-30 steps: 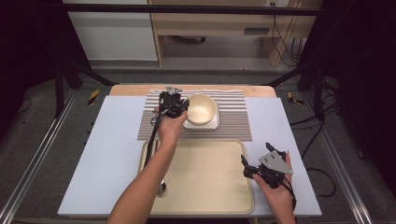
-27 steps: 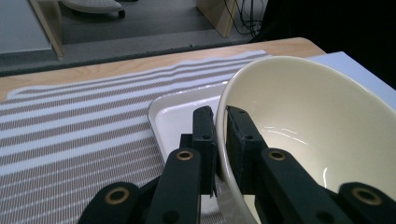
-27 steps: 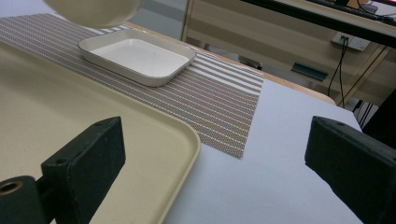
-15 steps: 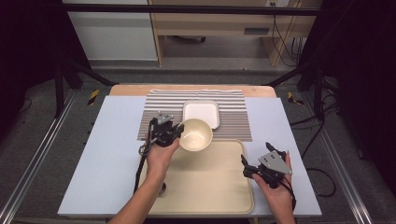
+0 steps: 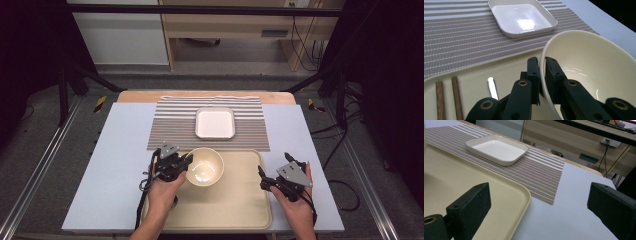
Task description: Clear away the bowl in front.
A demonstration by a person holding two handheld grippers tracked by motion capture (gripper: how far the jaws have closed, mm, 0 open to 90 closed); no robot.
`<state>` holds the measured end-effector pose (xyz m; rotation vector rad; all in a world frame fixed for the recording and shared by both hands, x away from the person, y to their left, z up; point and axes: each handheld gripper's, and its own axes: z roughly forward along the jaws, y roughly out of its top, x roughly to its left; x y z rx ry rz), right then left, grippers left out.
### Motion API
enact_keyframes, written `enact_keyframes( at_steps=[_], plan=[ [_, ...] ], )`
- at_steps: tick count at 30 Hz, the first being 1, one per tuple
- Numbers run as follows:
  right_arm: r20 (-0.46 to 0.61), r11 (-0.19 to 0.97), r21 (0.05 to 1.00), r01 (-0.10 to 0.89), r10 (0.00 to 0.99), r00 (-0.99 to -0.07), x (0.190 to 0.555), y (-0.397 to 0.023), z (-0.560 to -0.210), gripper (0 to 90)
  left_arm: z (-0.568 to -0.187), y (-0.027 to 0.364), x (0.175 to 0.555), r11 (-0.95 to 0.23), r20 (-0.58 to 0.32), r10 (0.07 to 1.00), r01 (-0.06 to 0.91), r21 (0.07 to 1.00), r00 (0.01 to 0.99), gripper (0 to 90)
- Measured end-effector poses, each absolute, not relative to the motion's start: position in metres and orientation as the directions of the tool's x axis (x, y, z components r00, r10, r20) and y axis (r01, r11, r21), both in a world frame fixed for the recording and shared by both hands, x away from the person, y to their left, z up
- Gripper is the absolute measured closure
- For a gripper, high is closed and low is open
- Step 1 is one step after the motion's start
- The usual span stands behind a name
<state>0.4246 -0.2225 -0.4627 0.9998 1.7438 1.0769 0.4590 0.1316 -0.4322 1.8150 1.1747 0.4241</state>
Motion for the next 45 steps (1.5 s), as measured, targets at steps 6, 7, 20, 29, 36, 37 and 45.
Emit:
enact_keyframes(
  at_steps=[6, 7, 20, 29, 36, 37, 45],
  plan=[
    [-0.237, 0.313, 0.929, 0.197, 0.913, -0.331, 0.424, -0.223, -0.463, 5.2, -0.439, 0.139, 0.444, -0.15, -0.181, 0.847, 0.551, 0.821, 0.5, 82.0],
    [-0.237, 0.312, 0.929, 0.197, 0.914, -0.33, 0.425, -0.223, -0.463, 5.2, -0.44, 0.14, 0.442, -0.151, -0.181, 0.846, 0.551, 0.821, 0.501, 81.9],
    [-0.228, 0.303, 0.931, 0.205, 0.919, -0.323, 0.425, -0.224, -0.463, 5.2, -0.443, 0.142, 0.422, -0.168, -0.191, 0.828, 0.559, 0.812, 0.527, 81.8],
    [-0.225, 0.3, 0.931, 0.208, 0.92, -0.32, 0.426, -0.225, -0.464, 5.2, -0.446, 0.139, 0.418, -0.182, -0.19, 0.823, 0.564, 0.805, 0.536, 81.7],
    [-0.225, 0.3, 0.931, 0.208, 0.921, -0.319, 0.426, -0.225, -0.463, 5.2, -0.449, 0.141, 0.415, -0.186, -0.193, 0.82, 0.571, 0.8, 0.539, 81.5],
    [-0.226, 0.3, 0.931, 0.207, 0.92, -0.32, 0.426, -0.225, -0.463, 5.2, -0.449, 0.141, 0.415, -0.186, -0.196, 0.819, 0.572, 0.799, 0.539, 81.6],
    [-0.228, 0.303, 0.93, 0.209, 0.92, -0.319, 0.426, -0.225, -0.464, 5.2, -0.451, 0.143, 0.416, -0.18, -0.205, 0.819, 0.581, 0.794, 0.535, 81.6]
  ],
)
